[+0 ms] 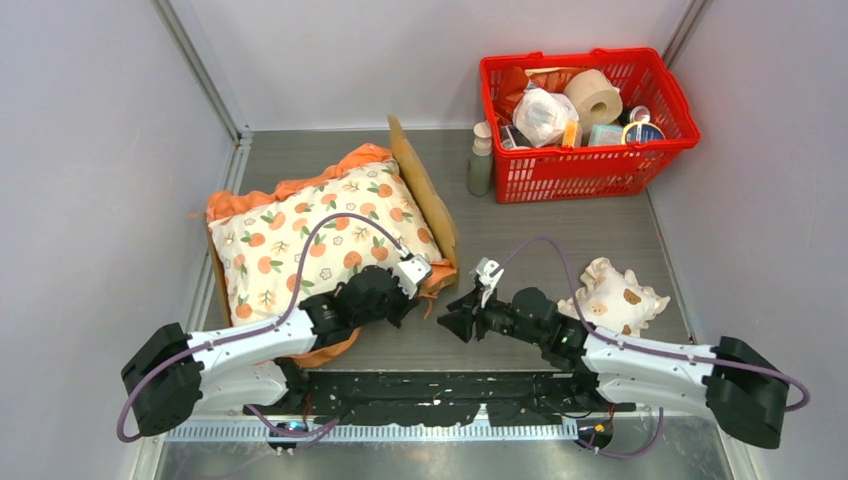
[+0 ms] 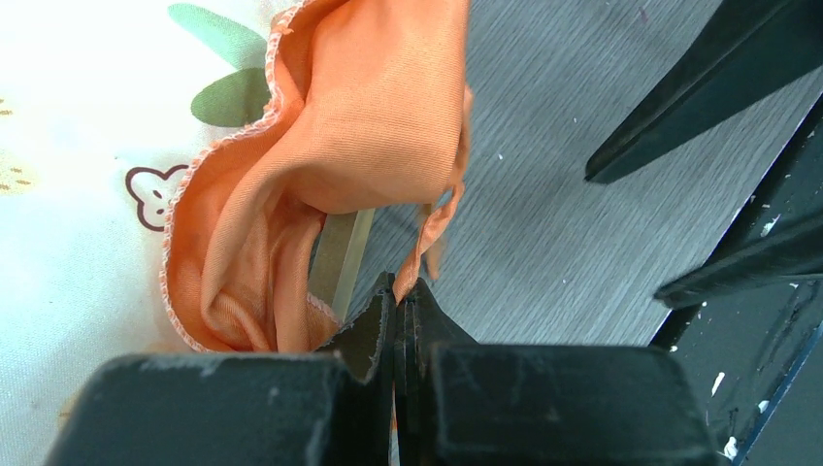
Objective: Set up the pet bed
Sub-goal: Tie the ropes to the bed frame.
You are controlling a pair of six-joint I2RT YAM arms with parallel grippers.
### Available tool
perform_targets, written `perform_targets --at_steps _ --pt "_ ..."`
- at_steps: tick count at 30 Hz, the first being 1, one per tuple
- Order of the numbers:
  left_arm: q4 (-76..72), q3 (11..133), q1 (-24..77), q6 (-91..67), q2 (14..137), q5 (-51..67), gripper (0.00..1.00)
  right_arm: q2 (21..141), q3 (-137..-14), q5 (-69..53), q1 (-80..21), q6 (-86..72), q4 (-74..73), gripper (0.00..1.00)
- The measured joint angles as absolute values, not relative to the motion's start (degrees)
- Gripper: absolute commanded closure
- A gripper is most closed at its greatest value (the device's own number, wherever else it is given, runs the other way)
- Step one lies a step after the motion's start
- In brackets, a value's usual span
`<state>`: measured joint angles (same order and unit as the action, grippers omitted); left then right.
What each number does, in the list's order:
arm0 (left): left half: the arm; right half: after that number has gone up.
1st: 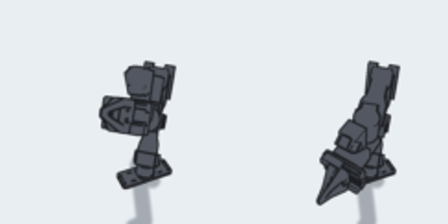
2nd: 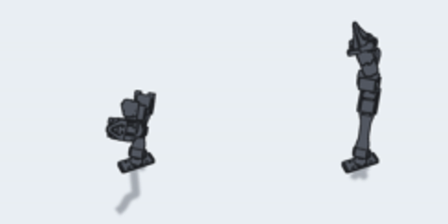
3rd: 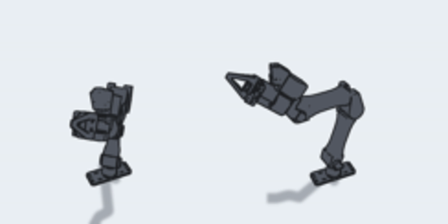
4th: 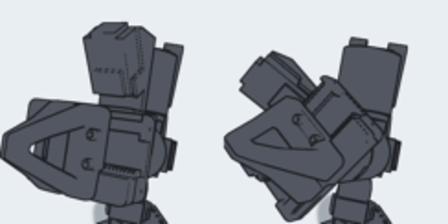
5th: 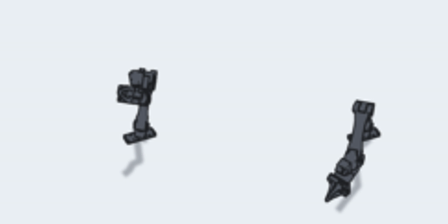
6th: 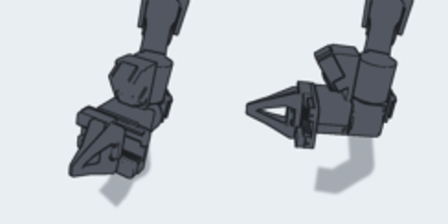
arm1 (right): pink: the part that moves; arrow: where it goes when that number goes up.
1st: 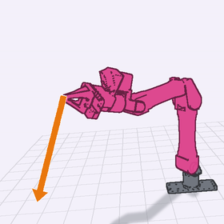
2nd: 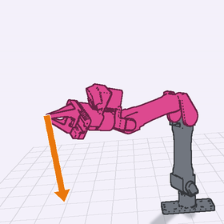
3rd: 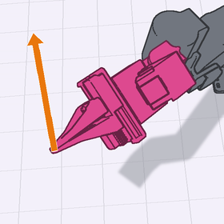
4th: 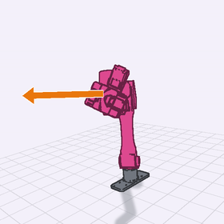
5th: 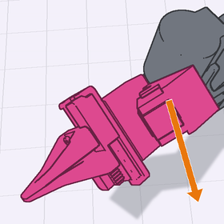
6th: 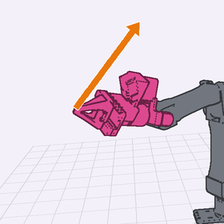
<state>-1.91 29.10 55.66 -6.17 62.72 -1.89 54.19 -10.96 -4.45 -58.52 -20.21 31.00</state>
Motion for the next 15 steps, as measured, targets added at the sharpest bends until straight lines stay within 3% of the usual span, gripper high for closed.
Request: perform_targets --at_steps 7,11,15 --pt "-2.28 28.99 54.61 -6.24 62.19 -0.97 1.0 40.25 -20.58 -6.48 -58.52 3.49 18.52 0.53" --pt "-3.11 28.25 54.17 -6.79 61.63 0.27 1.0 34.41 -14.31 -4.84 -58.85 16.67 25.15 0.52" --pt "-3.46 27.29 53.69 -7.09 61.12 1.37 1.0 35.79 -7.44 -4.8 -60.01 35.7 28.64 0.52"
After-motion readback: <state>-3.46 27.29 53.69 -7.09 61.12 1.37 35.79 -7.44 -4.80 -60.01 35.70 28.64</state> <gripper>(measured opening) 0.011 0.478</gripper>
